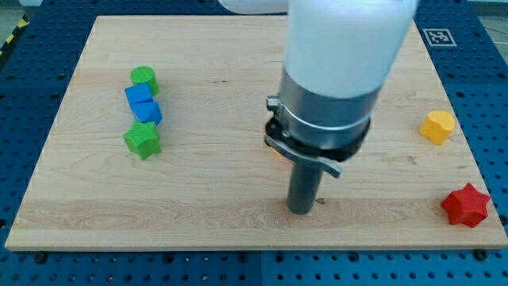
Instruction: Move the red circle to the top left of the red star
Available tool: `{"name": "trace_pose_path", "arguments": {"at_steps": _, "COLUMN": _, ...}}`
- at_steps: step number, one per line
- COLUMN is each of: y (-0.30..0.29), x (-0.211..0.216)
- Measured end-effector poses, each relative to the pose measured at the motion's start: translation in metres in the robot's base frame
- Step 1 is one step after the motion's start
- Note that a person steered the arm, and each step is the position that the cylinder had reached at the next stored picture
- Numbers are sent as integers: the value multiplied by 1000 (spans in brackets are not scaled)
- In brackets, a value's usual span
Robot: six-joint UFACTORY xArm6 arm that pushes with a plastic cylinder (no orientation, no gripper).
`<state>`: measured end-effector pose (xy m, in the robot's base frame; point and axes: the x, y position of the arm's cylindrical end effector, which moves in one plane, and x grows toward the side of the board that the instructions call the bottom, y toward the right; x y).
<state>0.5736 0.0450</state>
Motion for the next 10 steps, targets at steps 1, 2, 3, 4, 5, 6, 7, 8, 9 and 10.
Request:
{"name": "trace_pose_path", "arguments": {"at_steps": 1, "y": -10, "x": -8}}
{"name": "trace_pose_path", "arguments": {"at_steps": 2, "y": -11, "x": -19}}
{"name": "trace_pose_path", "arguments": {"at_steps": 3, "y": -11, "x": -31}}
{"name": "trace_pose_path", "arguments": {"at_steps": 4, "y": -11, "x": -31}}
{"name": "trace_pose_path", "arguments": {"at_steps": 5, "y": -14, "x": -34}}
{"name": "trace_pose_path", "arguments": {"at_steps": 6, "y": -14, "x": -34}}
{"name": "trace_pose_path", "arguments": {"at_steps": 7, "y": -14, "x": -40}}
{"name": "trace_pose_path", "arguments": {"at_steps": 8, "y": -14, "x": -49}}
{"name": "trace_pose_path", "arguments": {"at_steps": 9, "y": -14, "x": -56}}
{"name": "trace_pose_path", "arguments": {"at_steps": 10, "y": -7, "x": -68}}
